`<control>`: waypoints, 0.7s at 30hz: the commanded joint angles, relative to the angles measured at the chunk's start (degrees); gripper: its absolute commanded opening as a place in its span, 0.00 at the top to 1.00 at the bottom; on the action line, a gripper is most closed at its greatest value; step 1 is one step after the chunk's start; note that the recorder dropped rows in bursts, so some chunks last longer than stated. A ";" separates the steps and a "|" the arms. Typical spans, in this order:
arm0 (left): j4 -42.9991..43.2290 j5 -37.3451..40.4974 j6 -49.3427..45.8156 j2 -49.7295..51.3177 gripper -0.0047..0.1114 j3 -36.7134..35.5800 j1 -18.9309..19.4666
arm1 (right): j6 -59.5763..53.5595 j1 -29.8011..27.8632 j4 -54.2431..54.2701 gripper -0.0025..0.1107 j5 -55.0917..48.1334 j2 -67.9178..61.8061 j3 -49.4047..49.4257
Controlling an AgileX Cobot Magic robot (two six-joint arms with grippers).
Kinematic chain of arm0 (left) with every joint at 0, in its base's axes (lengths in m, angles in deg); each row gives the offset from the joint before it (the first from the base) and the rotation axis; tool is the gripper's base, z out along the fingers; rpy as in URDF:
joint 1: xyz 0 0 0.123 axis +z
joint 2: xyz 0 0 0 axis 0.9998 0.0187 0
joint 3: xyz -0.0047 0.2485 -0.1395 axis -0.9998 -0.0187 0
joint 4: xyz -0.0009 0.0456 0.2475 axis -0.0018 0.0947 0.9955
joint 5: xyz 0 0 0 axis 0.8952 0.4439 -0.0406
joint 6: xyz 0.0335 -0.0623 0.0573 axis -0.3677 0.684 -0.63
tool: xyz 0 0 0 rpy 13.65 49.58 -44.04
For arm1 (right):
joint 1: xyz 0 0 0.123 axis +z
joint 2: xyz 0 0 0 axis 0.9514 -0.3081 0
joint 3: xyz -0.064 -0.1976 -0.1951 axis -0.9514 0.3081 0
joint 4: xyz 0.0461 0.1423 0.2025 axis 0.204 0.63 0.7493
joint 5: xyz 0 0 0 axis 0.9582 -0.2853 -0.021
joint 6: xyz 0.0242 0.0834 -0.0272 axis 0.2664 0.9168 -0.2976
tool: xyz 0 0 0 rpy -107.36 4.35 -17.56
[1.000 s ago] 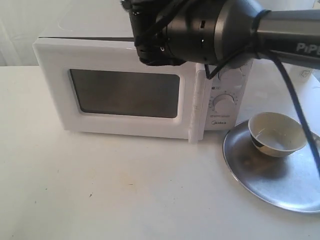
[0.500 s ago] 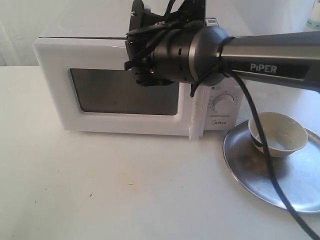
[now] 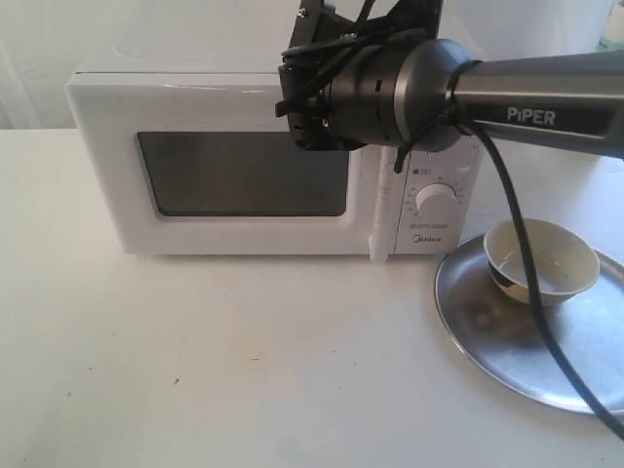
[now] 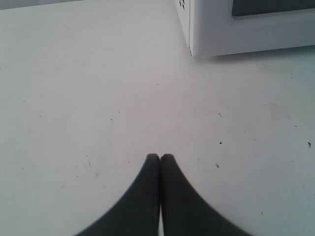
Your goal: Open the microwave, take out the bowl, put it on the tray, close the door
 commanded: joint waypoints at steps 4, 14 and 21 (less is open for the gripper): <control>-0.46 0.09 0.00 -0.12 0.96 0.16 -0.17 | 2.31 -2.09 -3.58 0.98 -3.21 5.33 5.81; -0.46 0.09 0.00 -0.12 0.96 0.16 -0.17 | 3.42 3.94 6.01 0.98 -3.39 25.51 19.00; -0.46 0.09 0.00 -0.12 0.96 0.16 -0.17 | 6.61 9.50 23.10 0.98 4.93 40.59 29.40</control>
